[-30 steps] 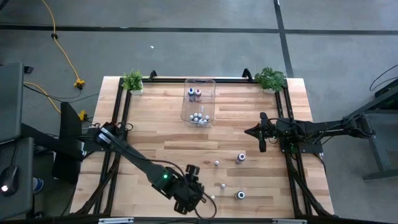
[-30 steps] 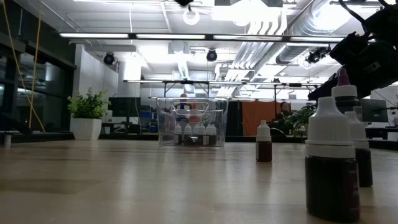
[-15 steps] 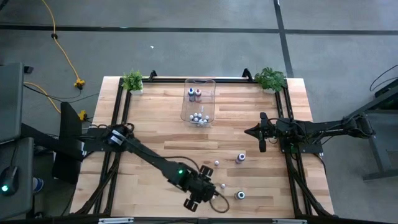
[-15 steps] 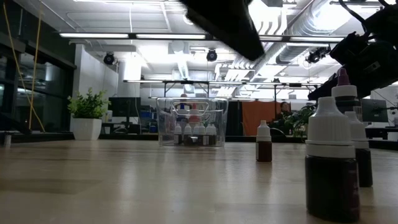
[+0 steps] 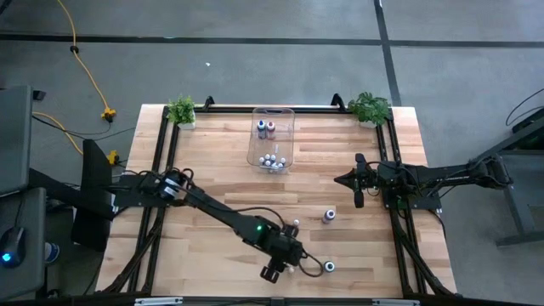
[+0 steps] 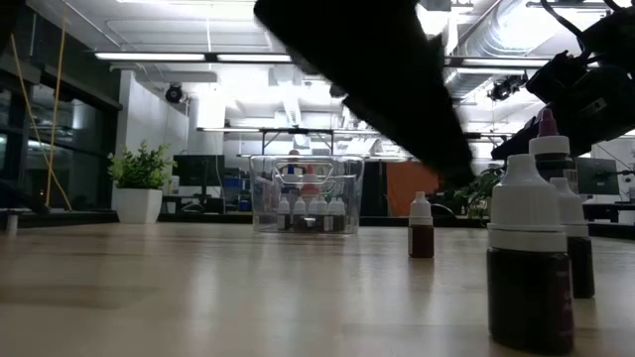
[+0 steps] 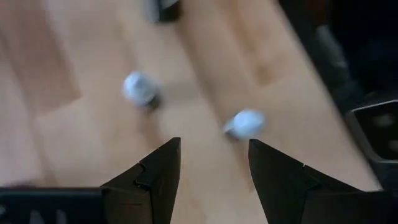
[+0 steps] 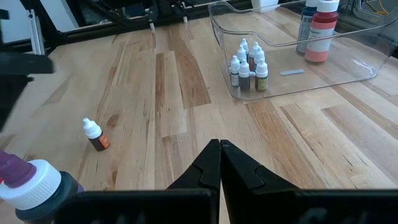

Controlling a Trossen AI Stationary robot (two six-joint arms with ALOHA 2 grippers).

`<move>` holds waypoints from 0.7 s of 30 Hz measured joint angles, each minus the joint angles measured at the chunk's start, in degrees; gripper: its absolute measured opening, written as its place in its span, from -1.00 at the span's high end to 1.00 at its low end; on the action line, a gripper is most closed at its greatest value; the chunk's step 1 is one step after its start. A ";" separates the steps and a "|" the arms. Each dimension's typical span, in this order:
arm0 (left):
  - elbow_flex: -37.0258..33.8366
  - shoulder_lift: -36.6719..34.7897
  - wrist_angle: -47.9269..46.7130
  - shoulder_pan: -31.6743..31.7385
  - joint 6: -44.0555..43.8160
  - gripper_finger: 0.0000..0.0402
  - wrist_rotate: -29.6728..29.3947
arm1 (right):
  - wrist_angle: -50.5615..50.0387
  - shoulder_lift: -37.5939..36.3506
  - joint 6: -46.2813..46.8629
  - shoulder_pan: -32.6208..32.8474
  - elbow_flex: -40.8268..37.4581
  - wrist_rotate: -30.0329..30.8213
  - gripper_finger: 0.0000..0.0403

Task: Pick & Place food coloring
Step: Put the small purple food coloring into the transparent bin

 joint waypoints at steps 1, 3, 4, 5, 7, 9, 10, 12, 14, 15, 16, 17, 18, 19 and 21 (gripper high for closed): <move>0.00 0.00 1.01 -0.10 0.50 0.08 1.12 | -0.01 0.00 0.00 0.00 0.00 0.00 1.00; 0.00 0.00 2.29 -0.50 0.84 0.08 4.56 | 0.01 0.00 0.00 -0.01 0.00 0.00 1.00; 0.00 0.00 2.34 -0.62 0.90 0.08 5.83 | 0.01 0.00 0.00 0.00 0.02 0.00 1.00; 0.00 0.17 2.13 -0.76 1.06 0.08 6.42 | -0.01 0.00 0.00 -0.01 0.00 0.00 1.00; 0.00 0.52 1.61 -1.16 1.35 0.08 6.30 | -0.01 0.02 0.00 -0.01 0.02 0.00 1.00; -0.07 0.61 1.53 -1.43 1.89 0.08 5.76 | -0.01 0.00 0.00 -0.01 0.02 0.00 1.00; -0.05 0.60 1.76 -1.44 2.36 0.08 5.78 | 0.01 0.02 0.00 -0.01 0.00 0.00 1.00; -0.04 0.57 1.93 -1.62 2.69 0.08 5.47 | 0.01 0.00 0.00 -0.01 0.00 0.00 1.00; -0.04 0.57 1.57 -1.62 2.90 0.08 4.19 | 0.01 0.00 0.00 -0.01 0.00 0.00 1.00; -0.04 0.57 1.64 -1.62 2.96 0.08 3.61 | 0.01 0.02 0.00 0.00 0.01 0.00 1.00; -0.04 0.57 1.68 -1.60 2.98 0.08 3.23 | 0.01 0.00 0.00 -0.01 0.00 0.00 1.00; -0.04 0.57 1.70 -1.60 2.99 0.08 2.73 | -0.01 0.00 0.00 0.00 0.00 0.00 1.00; -0.04 0.57 1.67 -1.60 3.00 0.08 2.69 | 0.01 0.00 0.00 0.01 0.00 0.00 1.00; -0.04 0.57 1.64 -1.60 3.03 0.08 2.59 | 0.00 0.01 0.00 0.00 0.01 0.00 1.00; -0.04 0.57 1.68 -1.60 3.03 0.08 2.38 | -0.01 0.00 0.00 -0.01 0.00 0.00 1.00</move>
